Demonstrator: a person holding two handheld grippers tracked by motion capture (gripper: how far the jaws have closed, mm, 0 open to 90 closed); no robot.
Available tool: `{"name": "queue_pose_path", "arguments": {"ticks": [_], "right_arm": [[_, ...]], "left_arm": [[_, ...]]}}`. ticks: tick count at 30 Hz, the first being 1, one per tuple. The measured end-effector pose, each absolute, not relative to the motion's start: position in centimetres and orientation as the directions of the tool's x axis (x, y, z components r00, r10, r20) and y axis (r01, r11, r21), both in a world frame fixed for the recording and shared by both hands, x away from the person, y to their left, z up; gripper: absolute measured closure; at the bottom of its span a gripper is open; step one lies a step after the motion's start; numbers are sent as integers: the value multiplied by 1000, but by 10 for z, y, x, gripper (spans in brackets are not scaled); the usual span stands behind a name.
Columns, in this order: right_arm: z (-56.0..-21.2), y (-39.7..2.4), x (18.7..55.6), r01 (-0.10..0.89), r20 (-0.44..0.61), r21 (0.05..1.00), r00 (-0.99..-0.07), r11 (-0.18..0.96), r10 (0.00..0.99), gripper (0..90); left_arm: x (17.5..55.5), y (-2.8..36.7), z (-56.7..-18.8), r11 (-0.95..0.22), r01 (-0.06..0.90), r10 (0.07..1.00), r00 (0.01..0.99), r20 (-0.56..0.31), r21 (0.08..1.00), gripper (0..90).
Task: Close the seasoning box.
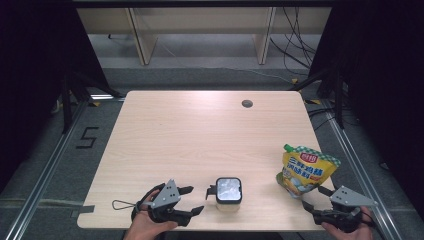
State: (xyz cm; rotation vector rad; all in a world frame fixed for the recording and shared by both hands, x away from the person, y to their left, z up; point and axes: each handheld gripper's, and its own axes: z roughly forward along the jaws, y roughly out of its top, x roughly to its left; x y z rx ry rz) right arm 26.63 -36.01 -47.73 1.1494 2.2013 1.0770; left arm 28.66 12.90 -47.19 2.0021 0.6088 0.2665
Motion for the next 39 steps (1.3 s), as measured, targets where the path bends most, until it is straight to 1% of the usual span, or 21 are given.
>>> {"name": "queue_pose_path", "arguments": {"ticks": [2,3,4,11,12,13,14,16,17,20,21,22,23,24,27,29,30,32,33,34,39], "right_arm": [[-478,-362,268,454,-55,810,-572,372,819,250],[-478,-361,267,476,-34,801,-568,362,822,250],[-477,-360,266,493,-20,795,-562,354,827,250],[-477,-363,269,459,-59,802,-578,383,814,247],[-477,-362,268,473,-45,797,-573,376,818,244],[-478,-363,269,454,-61,805,-577,382,814,238],[-477,-363,269,458,-60,803,-573,380,817,234],[-478,-363,270,445,-78,805,-575,391,814,229],[-478,-363,270,450,-78,802,-573,393,816,225],[-478,-360,266,499,-33,787,-555,364,831,220],[-478,-360,266,502,-27,788,-551,357,834,218],[-478,-360,267,485,-41,792,-562,370,826,211],[-479,-361,269,475,-47,794,-576,380,816,204],[-478,-361,269,472,-59,793,-569,384,820,197],[-479,-361,270,452,-81,798,-573,397,816,192],[-479,-361,270,467,-75,790,-571,397,818,187],[-479,-359,267,506,-39,778,-553,373,832,187],[-481,-361,271,467,-69,789,-578,399,813,186],[-481,-362,272,455,-89,787,-585,417,806,185],[-482,-362,272,457,-86,786,-586,416,806,184],[-482,-361,271,472,-75,782,-577,407,814,183]], "left_arm": [[285,132,-473,-385,310,529,846,-67,869,300],[285,134,-473,-392,290,517,854,-52,873,294],[284,135,-474,-390,298,523,850,-57,871,289],[276,138,-480,-386,318,538,840,-69,866,248],[275,139,-481,-393,314,541,839,-59,864,243],[275,143,-481,-432,294,529,848,-24,853,237],[271,141,-483,-395,324,544,836,-65,860,234],[269,145,-485,-427,300,529,848,-34,853,225],[266,144,-487,-405,330,545,836,-64,853,221],[261,147,-490,-424,321,548,835,-42,847,208],[260,149,-491,-415,334,551,833,-58,847,194],[261,151,-490,-435,318,549,835,-32,843,166],[260,151,-491,-404,335,564,824,-57,851,151],[263,154,-491,-421,324,565,824,-35,847,151],[265,156,-494,-398,340,574,817,-57,852,150],[266,157,-496,-421,332,570,821,-39,844,150],[267,157,-497,-425,336,578,815,-34,840,150],[268,157,-499,-419,341,584,811,-37,841,150],[269,158,-499,-441,329,583,812,-12,835,151],[269,157,-500,-424,341,587,809,-32,839,151],[271,159,-501,-439,339,590,807,-18,832,151]]}}
